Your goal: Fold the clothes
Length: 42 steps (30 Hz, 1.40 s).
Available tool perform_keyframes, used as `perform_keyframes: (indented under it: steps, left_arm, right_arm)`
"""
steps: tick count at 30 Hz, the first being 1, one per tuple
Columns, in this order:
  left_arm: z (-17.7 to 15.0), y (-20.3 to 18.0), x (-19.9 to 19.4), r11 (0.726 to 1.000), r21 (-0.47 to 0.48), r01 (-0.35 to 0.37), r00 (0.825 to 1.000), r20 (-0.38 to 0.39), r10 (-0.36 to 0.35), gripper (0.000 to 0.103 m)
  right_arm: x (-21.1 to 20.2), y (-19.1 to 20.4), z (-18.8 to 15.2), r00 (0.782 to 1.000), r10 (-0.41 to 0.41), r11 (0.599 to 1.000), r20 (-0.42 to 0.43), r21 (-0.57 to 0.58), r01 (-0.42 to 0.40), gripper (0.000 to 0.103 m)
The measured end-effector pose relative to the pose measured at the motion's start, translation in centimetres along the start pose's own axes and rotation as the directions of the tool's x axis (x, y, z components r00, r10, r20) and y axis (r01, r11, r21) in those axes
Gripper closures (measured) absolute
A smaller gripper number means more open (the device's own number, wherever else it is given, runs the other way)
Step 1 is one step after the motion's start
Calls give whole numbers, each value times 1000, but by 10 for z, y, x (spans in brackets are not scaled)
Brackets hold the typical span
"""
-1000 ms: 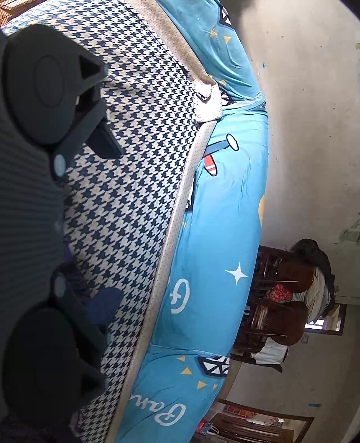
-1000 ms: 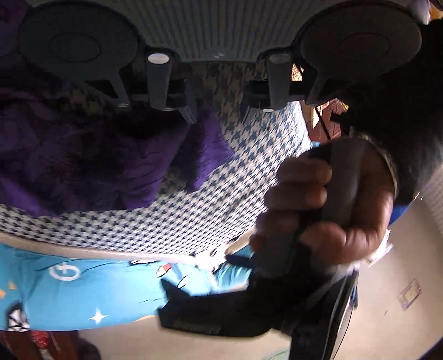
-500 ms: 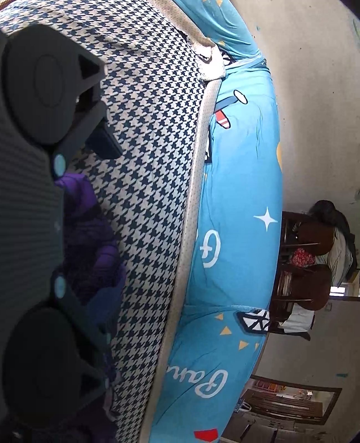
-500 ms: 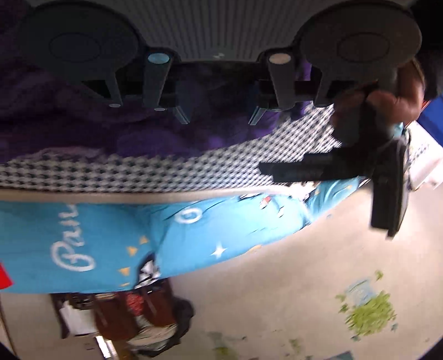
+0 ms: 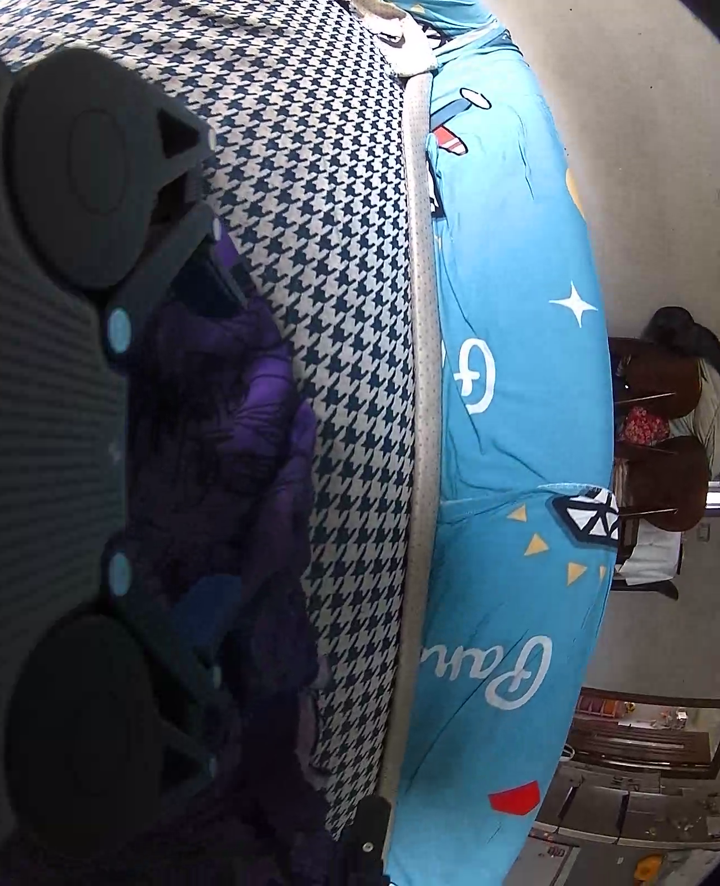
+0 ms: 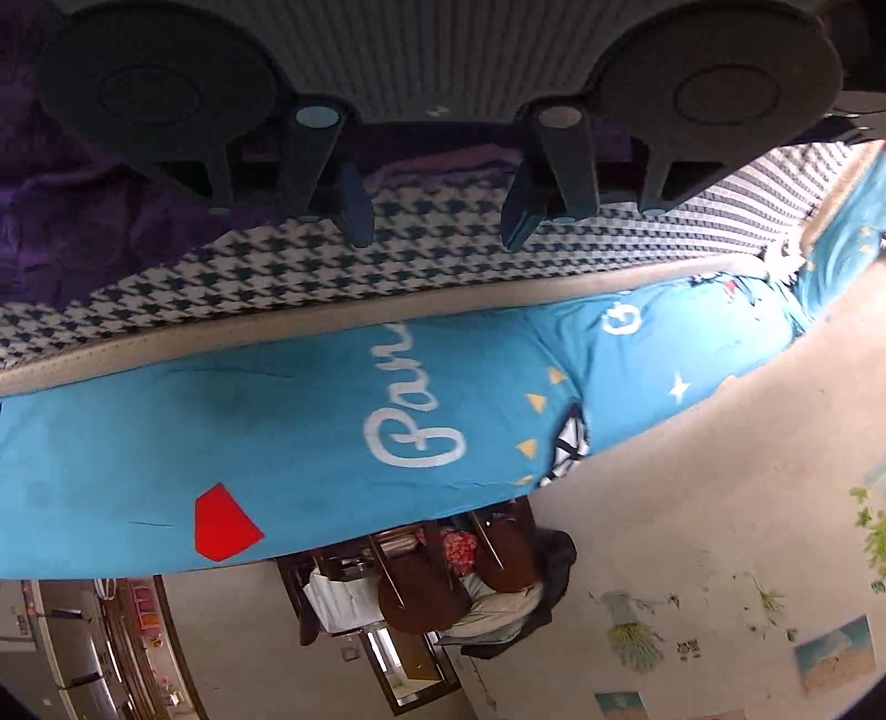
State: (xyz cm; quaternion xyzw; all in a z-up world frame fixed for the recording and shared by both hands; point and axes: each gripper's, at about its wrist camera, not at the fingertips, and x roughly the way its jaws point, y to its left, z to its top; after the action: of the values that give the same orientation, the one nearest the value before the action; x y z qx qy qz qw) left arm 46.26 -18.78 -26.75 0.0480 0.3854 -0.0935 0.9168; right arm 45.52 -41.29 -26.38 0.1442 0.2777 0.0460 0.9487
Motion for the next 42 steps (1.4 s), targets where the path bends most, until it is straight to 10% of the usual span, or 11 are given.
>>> perform_keyframes:
  steps: [23, 35, 42]
  left_arm:
    - [-8, -21, 12, 997, 61, 44, 998, -47, -41, 0]
    - [-9, -25, 14, 996, 71, 53, 998, -48, -50, 0]
    - [-9, -25, 15, 996, 65, 56, 997, -48, -53, 0]
  right_arm:
    - [63, -26, -27, 980, -148, 938, -136, -333, 96, 33]
    - [65, -18, -21, 982, -94, 945, -163, -324, 37, 92]
    - [57, -13, -8, 989, -70, 953, -131, -301, 28, 93]
